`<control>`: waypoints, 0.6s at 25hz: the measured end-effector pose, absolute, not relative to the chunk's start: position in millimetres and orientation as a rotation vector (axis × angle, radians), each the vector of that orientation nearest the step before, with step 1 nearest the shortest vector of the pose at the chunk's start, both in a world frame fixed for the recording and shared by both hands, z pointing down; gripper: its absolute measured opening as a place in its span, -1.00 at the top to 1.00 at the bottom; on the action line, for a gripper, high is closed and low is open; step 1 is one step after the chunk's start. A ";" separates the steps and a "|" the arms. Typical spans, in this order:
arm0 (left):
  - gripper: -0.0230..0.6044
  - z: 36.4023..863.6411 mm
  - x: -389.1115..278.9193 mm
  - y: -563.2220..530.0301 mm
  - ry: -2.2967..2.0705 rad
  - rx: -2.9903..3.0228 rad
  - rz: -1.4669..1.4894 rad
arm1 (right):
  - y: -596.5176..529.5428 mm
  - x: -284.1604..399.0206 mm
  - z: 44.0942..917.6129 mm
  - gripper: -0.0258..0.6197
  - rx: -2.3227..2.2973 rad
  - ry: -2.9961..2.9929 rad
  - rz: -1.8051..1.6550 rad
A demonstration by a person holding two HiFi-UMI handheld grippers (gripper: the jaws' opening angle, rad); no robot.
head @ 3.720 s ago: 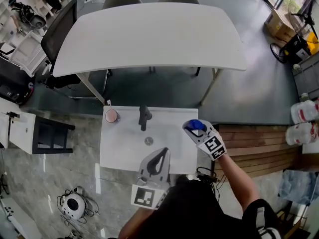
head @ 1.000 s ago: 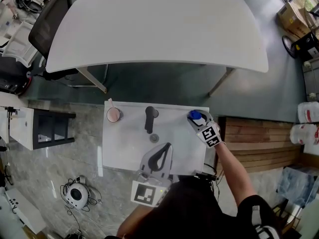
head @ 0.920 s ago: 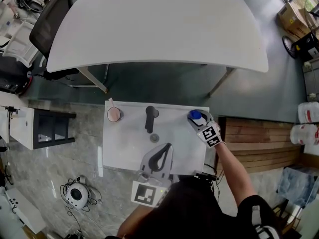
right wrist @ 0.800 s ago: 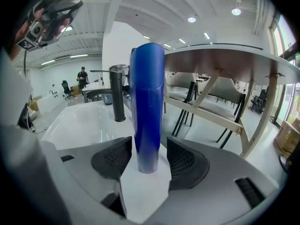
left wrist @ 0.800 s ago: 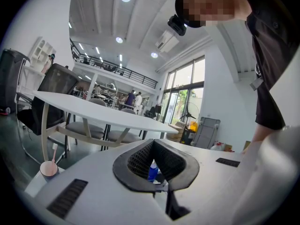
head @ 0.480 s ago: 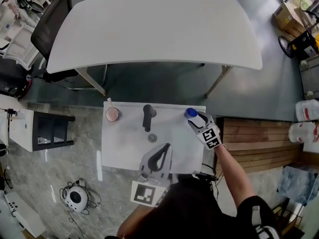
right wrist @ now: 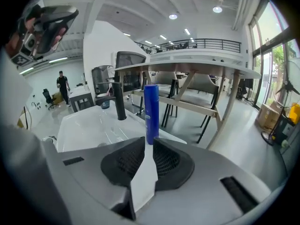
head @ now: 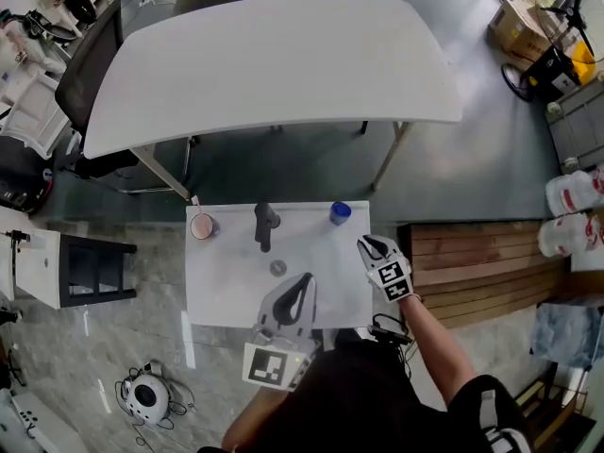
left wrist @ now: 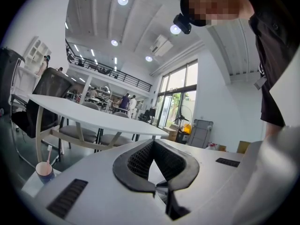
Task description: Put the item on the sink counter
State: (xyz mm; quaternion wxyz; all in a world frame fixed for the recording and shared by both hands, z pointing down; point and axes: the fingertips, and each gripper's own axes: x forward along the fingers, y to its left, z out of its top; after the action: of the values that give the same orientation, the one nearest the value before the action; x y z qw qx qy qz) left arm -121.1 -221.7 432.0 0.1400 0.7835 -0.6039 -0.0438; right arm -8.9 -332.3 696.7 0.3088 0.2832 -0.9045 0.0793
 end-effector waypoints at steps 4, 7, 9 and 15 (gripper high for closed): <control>0.88 425.9 -110.8 -213.6 -1.741 2.289 -0.126 | -324.8 14.7 669.3 0.81 0.916 -2.380 0.372; 0.88 422.7 -102.7 -206.9 -1.738 2.301 -0.140 | -318.7 33.1 647.7 0.86 1.045 -2.365 0.513; 0.88 421.1 -97.5 -203.7 -1.738 2.309 -0.141 | -313.6 40.2 630.1 0.87 1.093 -2.371 0.558; 0.88 414.3 -84.3 -199.6 -1.748 2.353 -0.135 | -296.7 46.2 564.3 0.89 1.158 -2.461 0.536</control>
State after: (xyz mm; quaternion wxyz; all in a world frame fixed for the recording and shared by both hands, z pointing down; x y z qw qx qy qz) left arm -84.3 -199.6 414.3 0.1035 0.7977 -0.5924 -0.0458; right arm 46.2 -296.7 564.3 0.1836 0.4107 -0.8727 0.1900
